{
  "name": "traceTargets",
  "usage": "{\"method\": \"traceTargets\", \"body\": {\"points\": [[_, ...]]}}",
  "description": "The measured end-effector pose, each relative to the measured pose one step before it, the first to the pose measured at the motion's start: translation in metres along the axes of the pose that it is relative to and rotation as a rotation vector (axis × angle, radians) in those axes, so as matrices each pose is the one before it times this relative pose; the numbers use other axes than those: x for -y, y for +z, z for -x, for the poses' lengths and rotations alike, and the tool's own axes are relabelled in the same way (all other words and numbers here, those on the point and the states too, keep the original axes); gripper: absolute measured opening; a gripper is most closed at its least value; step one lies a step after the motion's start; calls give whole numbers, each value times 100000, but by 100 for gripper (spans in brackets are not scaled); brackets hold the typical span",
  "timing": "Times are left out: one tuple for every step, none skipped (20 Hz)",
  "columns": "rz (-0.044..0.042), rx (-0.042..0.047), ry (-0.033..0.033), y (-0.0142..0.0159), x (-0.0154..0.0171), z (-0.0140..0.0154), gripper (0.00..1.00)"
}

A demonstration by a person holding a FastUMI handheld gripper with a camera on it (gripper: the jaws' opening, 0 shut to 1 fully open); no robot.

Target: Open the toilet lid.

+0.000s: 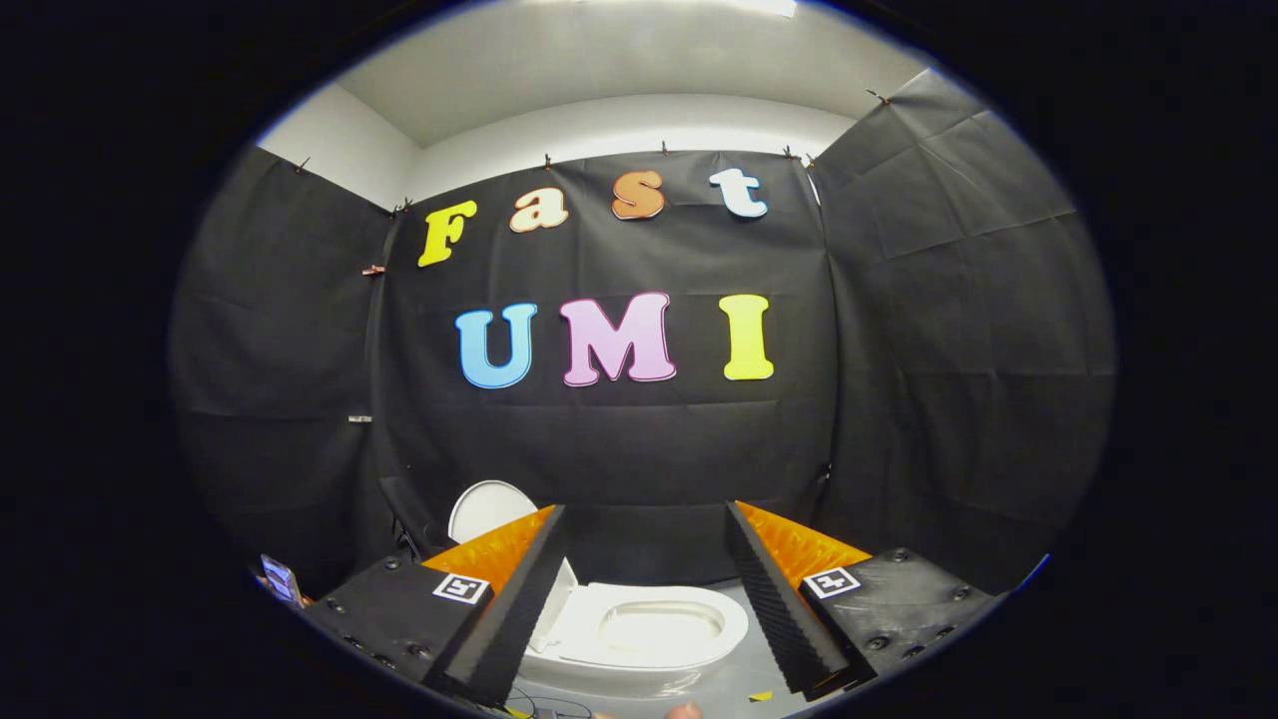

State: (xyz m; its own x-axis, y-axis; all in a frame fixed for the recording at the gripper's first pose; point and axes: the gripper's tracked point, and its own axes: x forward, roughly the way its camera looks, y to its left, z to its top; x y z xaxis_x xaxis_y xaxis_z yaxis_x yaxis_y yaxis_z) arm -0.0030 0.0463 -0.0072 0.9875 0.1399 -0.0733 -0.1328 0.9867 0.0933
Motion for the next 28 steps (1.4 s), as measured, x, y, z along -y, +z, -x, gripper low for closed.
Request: {"method": "traceTargets", "body": {"points": [[258, -151, 101, -78, 2, -73, 98], [106, -47, 4, -3, -1, 74, 98], [-7, 102, 153, 66, -81, -32, 98], [-27, 10, -41, -42, 16, -65, 98], [54, 30, -7, -96, 29, -123, 98], [9, -308, -271, -97, 69, -117, 98], [-169, -231, -253, -72, 158, 8, 98], [-315, -272, -144, -60, 98, -67, 98], [-198, -90, -81, -128, 74, 30, 98], [-26, 68, -107, 154, 210, -704, 98], [112, 9, -10, 34, 41, 37, 98], [162, 46, -86, -37, 67, -10, 98], [59, 40, -39, 29, -50, -21, 98], [-18, 30, 78, 15, -13, -16, 98], [-76, -45, -53, -26, 42, -5, 98], [-4, 70, 200, -1, -38, -37, 98], [88, -76, -47, -59, -43, 25, 98], [141, 142, 54, 35, -54, -23, 98], [-5, 22, 21, 35, -3, -12, 98], [-62, -9, 183, -42, -37, 68, 98], [-105, -3, 71, 4, 17, -2, 98], [13, -74, -78, -28, 27, 32, 98], [25, -145, -66, -123, 20, -75, 98], [-79, -2, -50, -24, 13, 102, 98], [-55, 9, -27, 116, -51, 73, 98], [-20, 92, 42, 42, -1, -9, 98], [120, 21, -9, -95, -56, -116, 98], [161, -202, 42, -74, 6, -103, 98]]}}
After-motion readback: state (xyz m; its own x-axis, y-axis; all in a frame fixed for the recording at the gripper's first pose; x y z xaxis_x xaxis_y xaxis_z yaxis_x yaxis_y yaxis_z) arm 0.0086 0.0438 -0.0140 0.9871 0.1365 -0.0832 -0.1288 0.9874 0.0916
